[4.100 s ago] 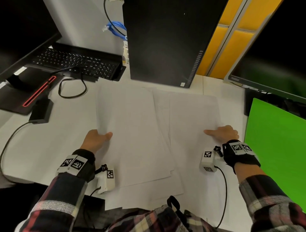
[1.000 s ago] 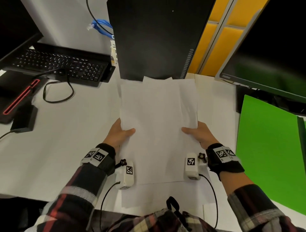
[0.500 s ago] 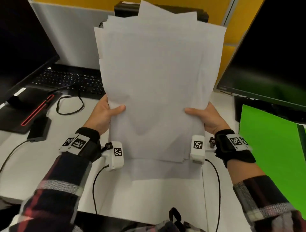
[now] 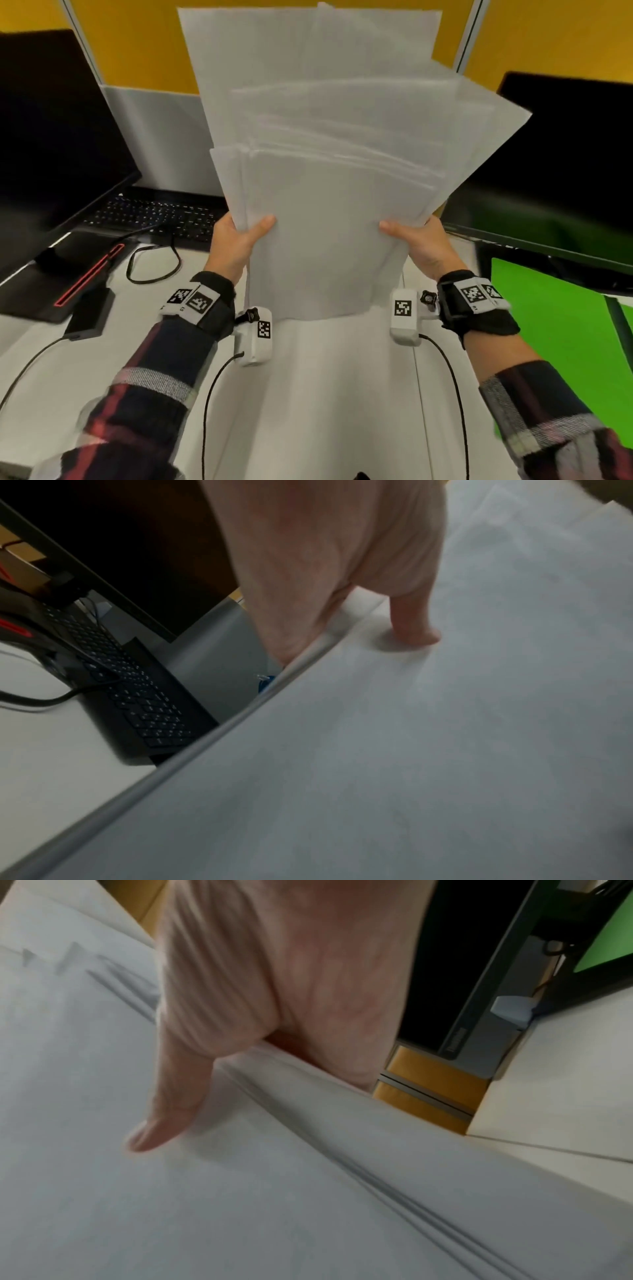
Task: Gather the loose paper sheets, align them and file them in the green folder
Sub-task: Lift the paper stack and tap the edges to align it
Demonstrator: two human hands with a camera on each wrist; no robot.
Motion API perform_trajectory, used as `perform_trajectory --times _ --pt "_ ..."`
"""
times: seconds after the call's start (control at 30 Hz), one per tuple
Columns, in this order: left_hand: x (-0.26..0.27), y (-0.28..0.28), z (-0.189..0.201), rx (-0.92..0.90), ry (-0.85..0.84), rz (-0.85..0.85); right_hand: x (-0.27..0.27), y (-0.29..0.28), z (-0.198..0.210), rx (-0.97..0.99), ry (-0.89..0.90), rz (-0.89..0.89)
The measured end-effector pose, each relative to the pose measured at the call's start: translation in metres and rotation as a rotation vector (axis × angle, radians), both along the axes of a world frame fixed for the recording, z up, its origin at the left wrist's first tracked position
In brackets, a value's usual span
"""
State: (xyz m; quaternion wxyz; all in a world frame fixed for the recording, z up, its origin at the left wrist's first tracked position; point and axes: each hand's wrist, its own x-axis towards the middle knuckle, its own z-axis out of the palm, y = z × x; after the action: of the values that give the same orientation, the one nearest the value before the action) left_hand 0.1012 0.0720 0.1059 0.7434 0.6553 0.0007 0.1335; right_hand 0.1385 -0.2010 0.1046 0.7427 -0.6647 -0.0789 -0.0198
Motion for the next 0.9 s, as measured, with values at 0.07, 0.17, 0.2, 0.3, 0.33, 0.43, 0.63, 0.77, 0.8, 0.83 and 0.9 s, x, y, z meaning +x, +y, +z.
perform_trajectory --times 0.07,0.17,0.2,0.3,0.33,0.43,0.63,0.77,0.8,0.83,0.9 --pt "-0.001 -0.003 0.0 -0.02 -0.013 0.038 0.002 0.0 -0.002 0.012 -0.002 -0.043" --pt "-0.003 -0.007 0.0 -0.014 -0.03 0.049 0.003 0.001 0.002 0.058 -0.034 -0.103" --pt "-0.004 -0.008 -0.001 -0.01 -0.034 0.051 0.003 0.001 0.004 0.075 -0.051 -0.12" --pt "-0.005 -0.011 0.0 -0.014 -0.039 0.058 -0.001 0.003 0.013 0.074 -0.107 -0.131" --pt "-0.005 -0.012 0.0 -0.008 -0.033 0.055 -0.002 0.004 0.017 0.056 -0.124 -0.119" --pt "-0.003 -0.015 0.003 0.055 -0.017 0.022 0.0 0.01 0.024 -0.001 -0.161 -0.089" --pt "-0.002 -0.022 -0.002 0.037 -0.015 0.09 0.002 0.018 0.007 0.038 -0.084 -0.101" --pt "-0.002 -0.035 -0.003 0.019 -0.016 0.123 -0.001 0.025 -0.007 0.024 -0.039 -0.142" --pt "-0.002 -0.037 0.001 0.002 -0.027 0.151 -0.001 0.026 -0.004 0.016 -0.055 -0.158" --pt "-0.001 -0.038 0.006 -0.01 -0.049 0.17 -0.001 0.026 0.002 0.016 -0.084 -0.176" --pt "0.001 -0.039 0.014 -0.013 -0.092 0.181 0.0 0.021 0.016 0.028 -0.163 -0.209"
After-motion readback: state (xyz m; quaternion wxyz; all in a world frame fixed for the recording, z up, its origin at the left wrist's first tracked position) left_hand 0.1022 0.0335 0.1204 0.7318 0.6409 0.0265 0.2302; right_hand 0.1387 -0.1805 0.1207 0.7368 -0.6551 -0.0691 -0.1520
